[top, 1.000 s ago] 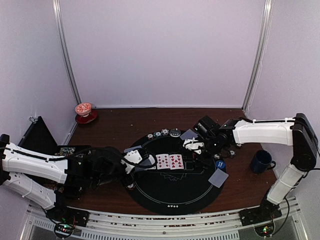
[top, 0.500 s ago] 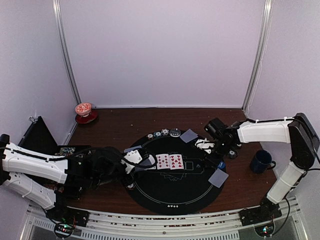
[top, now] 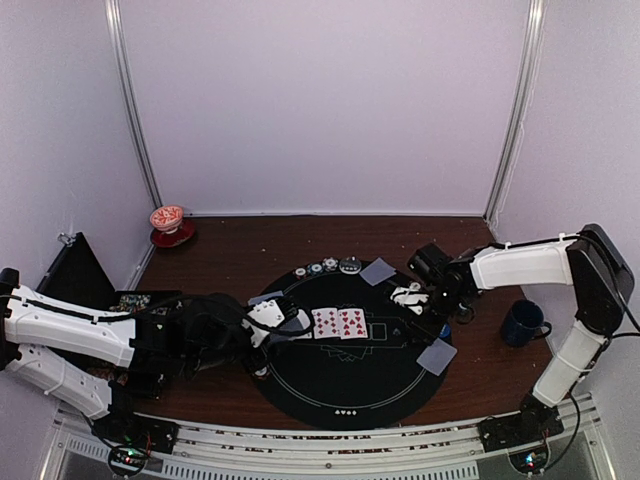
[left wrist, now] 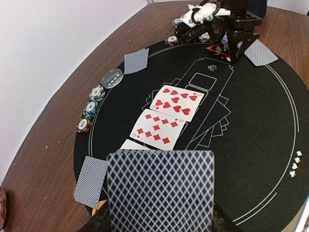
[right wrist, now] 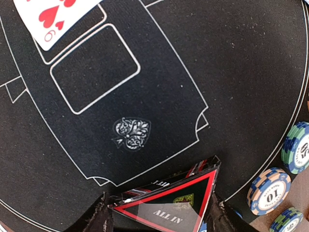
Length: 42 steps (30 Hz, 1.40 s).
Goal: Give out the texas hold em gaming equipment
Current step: Place the all-in button in the small blind area.
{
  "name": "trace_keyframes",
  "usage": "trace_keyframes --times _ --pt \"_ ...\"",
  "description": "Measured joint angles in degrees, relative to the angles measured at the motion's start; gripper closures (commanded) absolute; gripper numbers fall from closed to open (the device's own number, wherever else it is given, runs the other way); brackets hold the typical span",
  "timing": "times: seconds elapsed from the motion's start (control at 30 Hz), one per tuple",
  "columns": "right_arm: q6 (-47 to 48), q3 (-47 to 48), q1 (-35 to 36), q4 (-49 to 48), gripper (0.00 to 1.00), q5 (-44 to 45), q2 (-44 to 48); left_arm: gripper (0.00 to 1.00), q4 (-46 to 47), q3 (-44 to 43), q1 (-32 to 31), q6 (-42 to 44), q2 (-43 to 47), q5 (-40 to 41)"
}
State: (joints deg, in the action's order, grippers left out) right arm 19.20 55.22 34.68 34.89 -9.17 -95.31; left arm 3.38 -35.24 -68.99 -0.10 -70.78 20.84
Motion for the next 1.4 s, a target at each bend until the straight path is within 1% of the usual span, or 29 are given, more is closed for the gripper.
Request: trace_keyframes --times 0.77,0.97,1.4 --pt "0.35 -0.17 -0.07 -0.96 0.61 -2.62 -0.79 0.46 0.00 0.00 0.00 0.00 -0.04 0.22" --pt "0.39 -0.42 -1.03 -0.98 0.61 -3.30 -0.85 0.46 0.00 0.00 0.00 0.02 -0.04 0.22" --pt "1.51 -0.72 -2.47 -1.22 0.57 -4.55 -0.85 0.46 0.00 0.00 0.00 0.02 -0.04 0.22"
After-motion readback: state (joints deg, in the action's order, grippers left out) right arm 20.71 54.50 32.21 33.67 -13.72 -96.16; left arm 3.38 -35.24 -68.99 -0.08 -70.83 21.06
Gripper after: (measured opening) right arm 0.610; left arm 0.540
